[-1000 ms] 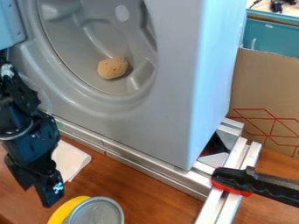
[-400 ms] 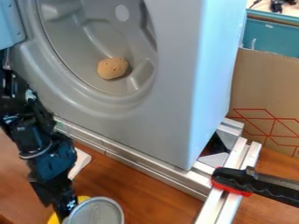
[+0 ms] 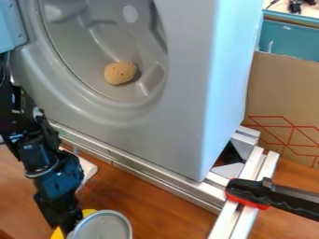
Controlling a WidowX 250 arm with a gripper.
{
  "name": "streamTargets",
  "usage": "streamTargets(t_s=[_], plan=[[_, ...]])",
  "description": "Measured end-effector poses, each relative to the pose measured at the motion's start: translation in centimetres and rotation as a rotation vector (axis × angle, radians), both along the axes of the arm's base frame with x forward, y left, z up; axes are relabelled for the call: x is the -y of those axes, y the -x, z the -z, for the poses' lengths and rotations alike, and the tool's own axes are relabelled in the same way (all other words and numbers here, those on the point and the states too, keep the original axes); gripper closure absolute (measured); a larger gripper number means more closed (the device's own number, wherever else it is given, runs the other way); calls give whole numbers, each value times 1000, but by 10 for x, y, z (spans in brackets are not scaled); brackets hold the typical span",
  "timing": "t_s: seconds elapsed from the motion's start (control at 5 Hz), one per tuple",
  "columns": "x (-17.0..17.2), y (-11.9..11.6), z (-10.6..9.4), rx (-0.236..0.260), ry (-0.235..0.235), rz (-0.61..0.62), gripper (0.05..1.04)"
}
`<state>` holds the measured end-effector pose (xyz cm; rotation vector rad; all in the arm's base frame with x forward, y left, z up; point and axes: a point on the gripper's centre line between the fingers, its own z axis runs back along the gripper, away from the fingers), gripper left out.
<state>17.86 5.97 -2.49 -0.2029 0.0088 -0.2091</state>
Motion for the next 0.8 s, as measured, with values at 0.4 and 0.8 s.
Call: streamTargets(t_s=[0.4, 0.8], plan=[[-7, -2, 6, 6, -26, -32, 414], [-8, 8, -6, -11, -56, -66, 564]])
